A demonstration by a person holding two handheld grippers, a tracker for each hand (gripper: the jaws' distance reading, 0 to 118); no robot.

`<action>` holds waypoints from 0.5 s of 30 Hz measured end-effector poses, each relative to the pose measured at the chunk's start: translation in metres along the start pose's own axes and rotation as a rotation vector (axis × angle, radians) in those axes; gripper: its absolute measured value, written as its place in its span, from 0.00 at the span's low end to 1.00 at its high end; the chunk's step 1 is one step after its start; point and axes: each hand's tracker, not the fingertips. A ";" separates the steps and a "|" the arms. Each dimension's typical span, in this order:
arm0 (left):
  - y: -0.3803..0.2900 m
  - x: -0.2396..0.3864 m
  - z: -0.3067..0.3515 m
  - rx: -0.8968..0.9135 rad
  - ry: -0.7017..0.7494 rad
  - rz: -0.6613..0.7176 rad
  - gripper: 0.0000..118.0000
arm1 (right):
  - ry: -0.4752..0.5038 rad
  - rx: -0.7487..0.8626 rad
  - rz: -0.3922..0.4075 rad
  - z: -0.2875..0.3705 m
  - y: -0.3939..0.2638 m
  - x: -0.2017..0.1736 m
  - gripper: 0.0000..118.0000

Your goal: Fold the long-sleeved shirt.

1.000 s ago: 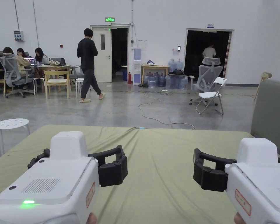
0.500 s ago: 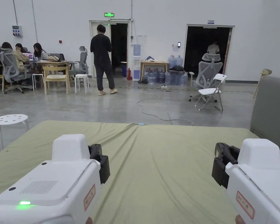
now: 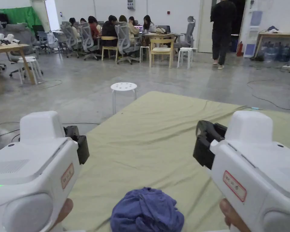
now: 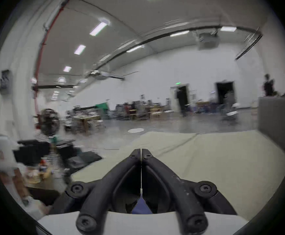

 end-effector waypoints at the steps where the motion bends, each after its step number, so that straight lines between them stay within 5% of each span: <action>1: -0.002 -0.011 -0.001 -0.002 0.025 -0.010 0.00 | 0.060 -0.023 -0.010 -0.011 -0.003 -0.014 0.03; 4: -0.013 -0.027 -0.003 -0.032 0.041 0.001 0.00 | 0.123 -0.032 0.003 -0.026 -0.009 -0.044 0.03; 8: -0.036 -0.023 -0.028 -0.114 -0.018 0.021 0.04 | 0.116 -0.040 0.049 -0.033 -0.017 -0.036 0.03; 9: -0.044 -0.018 -0.039 -0.138 -0.042 0.040 0.11 | 0.099 -0.050 0.056 -0.032 -0.020 -0.027 0.03; 12: -0.077 0.002 -0.083 -0.250 -0.152 0.130 0.97 | 0.023 -0.104 0.075 -0.026 -0.033 0.005 0.03; 15: -0.125 0.035 -0.138 -0.444 -0.225 0.204 0.99 | -0.074 -0.172 0.123 -0.016 -0.052 0.040 0.03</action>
